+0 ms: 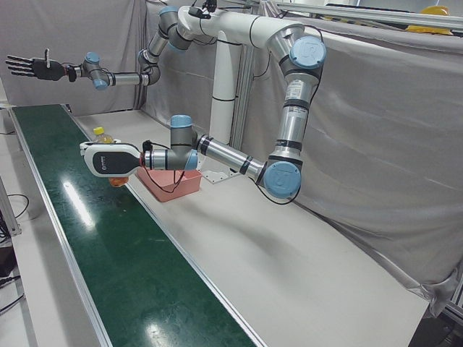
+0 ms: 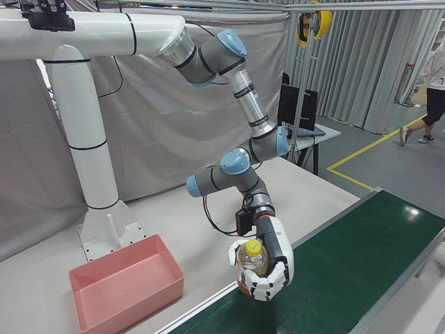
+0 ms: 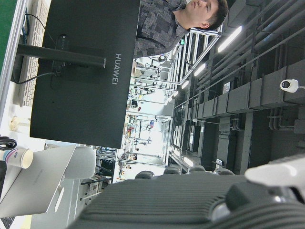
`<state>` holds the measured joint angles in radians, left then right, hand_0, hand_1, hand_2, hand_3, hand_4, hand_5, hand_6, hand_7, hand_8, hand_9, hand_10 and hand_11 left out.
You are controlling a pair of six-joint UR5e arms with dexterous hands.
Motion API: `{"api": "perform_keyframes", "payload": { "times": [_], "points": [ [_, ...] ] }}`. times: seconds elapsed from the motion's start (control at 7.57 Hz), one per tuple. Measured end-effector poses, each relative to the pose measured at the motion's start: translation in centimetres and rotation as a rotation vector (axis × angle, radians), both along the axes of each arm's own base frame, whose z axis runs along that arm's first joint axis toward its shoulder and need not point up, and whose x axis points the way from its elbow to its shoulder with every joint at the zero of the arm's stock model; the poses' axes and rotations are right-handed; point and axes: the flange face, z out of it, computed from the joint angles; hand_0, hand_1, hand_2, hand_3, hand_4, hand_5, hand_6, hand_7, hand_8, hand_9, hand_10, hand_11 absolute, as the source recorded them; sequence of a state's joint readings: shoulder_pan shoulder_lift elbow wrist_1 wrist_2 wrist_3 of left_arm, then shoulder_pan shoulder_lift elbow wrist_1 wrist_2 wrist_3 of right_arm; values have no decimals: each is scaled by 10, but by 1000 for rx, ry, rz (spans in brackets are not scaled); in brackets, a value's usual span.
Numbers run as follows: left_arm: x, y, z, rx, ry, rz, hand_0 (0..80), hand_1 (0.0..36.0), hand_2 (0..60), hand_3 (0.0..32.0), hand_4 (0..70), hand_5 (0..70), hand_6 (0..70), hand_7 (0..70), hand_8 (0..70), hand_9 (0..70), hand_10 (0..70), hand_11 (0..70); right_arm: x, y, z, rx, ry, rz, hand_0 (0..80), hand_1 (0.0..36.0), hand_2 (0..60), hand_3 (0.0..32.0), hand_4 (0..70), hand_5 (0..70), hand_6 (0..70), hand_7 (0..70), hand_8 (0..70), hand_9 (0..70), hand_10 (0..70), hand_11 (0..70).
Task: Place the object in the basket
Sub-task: 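Lift the bottle off the belt and carry it over the pink tray, then lower the bottle into the pink tray and open the left hand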
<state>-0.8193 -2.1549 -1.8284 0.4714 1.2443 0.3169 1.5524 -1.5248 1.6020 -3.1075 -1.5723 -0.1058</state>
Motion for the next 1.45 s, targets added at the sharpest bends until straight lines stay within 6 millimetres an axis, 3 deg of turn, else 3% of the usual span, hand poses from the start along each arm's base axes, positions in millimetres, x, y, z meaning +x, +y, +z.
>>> {"api": "perform_keyframes", "payload": {
  "times": [0.26, 0.4, 0.66, 1.06, 1.19, 1.32, 1.45],
  "points": [
    [23, 36, -22, 27, 15, 82, 618, 266, 600, 0, 700, 700, 656, 678, 698, 700, 539, 700, 0, 0, 0, -1, 0, 0, 0, 0, 0, 0, 0, 0, 0, 0, 0, 0, 0, 0],
    [35, 58, -33, 40, 25, 127, 608, 253, 600, 0, 700, 700, 641, 659, 686, 700, 538, 700, 0, 0, 0, -1, 0, 0, 0, 0, 0, 0, 0, 0, 0, 0, 0, 0, 0, 0],
    [70, 104, -48, 68, 41, 230, 616, 268, 600, 0, 700, 700, 618, 643, 681, 700, 537, 700, 0, 0, 0, -1, 0, 0, 0, 0, 0, 0, 0, 0, 0, 0, 0, 0, 0, 0],
    [131, 181, -57, 127, -25, 366, 619, 248, 600, 0, 700, 700, 589, 607, 654, 700, 518, 700, 0, 0, 1, -2, -1, 0, 0, 0, 0, 0, 0, 0, 0, 0, 0, 0, 0, 0],
    [151, 206, -56, 141, -54, 408, 632, 224, 482, 0, 700, 700, 545, 533, 580, 700, 464, 660, 0, 0, 1, -2, 0, 0, 0, 0, 0, 0, 0, 0, 0, 0, 0, 0, 0, 0],
    [164, 224, -55, 150, -76, 437, 620, 132, 37, 0, 676, 681, 305, 322, 368, 482, 329, 477, 0, 0, 1, -2, 0, 0, 0, 0, 0, 0, 0, 0, 0, 0, 0, 0, 0, 0],
    [172, 237, -50, 154, -100, 455, 617, 91, 0, 0, 329, 443, 67, 124, 118, 173, 205, 314, 0, 0, 1, -2, 0, 0, 0, 0, 0, 0, 0, 0, 0, 0, 0, 0, 0, 0]
  ]
}}
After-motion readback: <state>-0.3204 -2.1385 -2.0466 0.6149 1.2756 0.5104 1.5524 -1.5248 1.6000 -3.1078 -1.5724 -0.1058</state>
